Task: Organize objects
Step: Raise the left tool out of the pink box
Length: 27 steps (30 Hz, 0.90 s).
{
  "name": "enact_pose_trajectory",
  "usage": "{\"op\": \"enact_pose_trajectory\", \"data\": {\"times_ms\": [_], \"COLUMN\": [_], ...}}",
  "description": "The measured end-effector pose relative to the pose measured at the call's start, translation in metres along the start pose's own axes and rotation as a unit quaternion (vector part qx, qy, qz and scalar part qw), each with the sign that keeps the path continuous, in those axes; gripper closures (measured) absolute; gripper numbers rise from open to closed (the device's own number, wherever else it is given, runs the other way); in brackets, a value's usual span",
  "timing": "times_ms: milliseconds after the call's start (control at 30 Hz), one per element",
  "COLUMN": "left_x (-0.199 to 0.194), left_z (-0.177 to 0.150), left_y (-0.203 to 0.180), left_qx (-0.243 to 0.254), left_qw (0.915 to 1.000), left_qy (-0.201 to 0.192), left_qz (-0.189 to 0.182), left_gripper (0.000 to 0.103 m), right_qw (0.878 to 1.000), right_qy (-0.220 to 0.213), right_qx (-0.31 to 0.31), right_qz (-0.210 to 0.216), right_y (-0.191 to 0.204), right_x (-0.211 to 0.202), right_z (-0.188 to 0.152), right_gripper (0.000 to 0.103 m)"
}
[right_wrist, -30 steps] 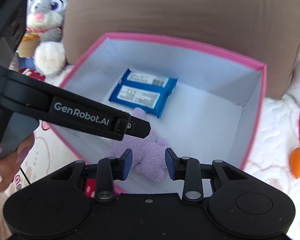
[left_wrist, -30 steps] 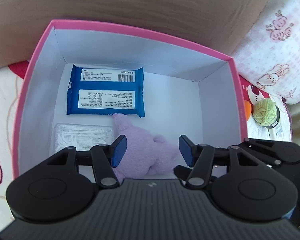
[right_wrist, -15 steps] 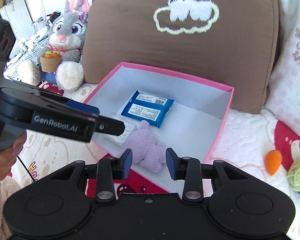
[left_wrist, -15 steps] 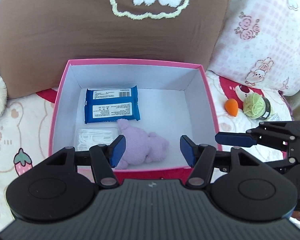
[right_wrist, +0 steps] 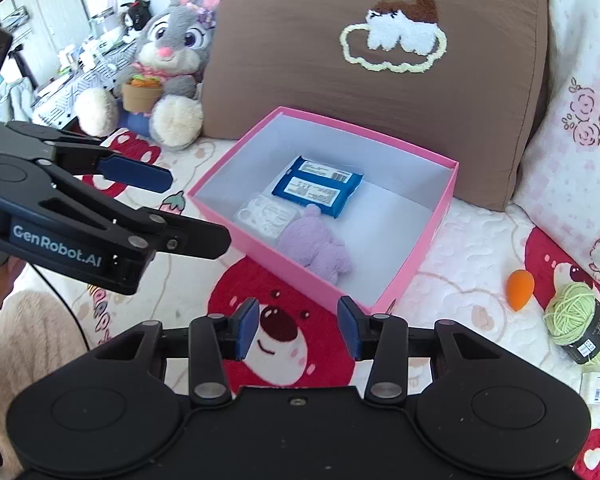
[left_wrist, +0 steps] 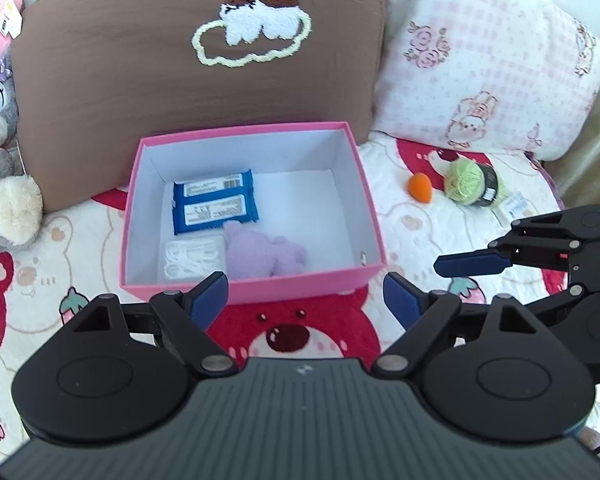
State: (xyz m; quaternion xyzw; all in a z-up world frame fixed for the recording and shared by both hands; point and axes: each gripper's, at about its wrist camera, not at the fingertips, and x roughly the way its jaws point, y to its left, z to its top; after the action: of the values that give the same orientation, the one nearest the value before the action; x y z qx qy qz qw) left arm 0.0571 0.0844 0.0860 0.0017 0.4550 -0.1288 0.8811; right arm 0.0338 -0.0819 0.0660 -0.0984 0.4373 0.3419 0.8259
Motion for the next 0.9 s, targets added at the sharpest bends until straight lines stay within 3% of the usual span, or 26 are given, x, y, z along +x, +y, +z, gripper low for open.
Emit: {"op": "enact_pose_trajectory", "data": {"times_ms": [133, 267, 367, 500, 733, 900], "left_x": [-0.01, -0.008, -0.006, -0.002, 0.004, 0.01], "left_z": [-0.009, -0.022, -0.03, -0.041, -0.051, -0.05], "left_y": [-0.008, -0.014, -0.017, -0.033, -0.066, -0.093], "left_qx": [-0.001, -0.009, -0.022, -0.001, 0.005, 0.016], "left_qw": [1.0, 0.9994, 0.9988, 0.9984, 0.9948, 0.9921], "left_qy": [0.008, 0.034, 0.044, 0.057, 0.088, 0.097], "left_qz": [-0.004, -0.004, -0.003, -0.003, -0.051, -0.077], "left_gripper": [0.016, 0.011, 0.011, 0.011, 0.011, 0.011], "right_qw": [1.0, 1.0, 1.0, 0.999, 0.997, 0.994], "right_qy": [0.0, 0.006, 0.003, -0.002, -0.031, -0.024], "right_qx": [-0.002, 0.019, 0.027, 0.051, 0.071, 0.1], "right_qz": [0.003, 0.011, -0.008, -0.009, -0.029, -0.044], "right_y": [0.004, -0.003, -0.009, -0.021, -0.043, -0.067], "right_x": [-0.019, -0.033, -0.038, -0.044, -0.062, -0.07], "right_z": [-0.007, -0.016, -0.026, -0.042, -0.076, -0.1], "right_gripper": [0.049, 0.037, 0.034, 0.03, 0.024, 0.023]}}
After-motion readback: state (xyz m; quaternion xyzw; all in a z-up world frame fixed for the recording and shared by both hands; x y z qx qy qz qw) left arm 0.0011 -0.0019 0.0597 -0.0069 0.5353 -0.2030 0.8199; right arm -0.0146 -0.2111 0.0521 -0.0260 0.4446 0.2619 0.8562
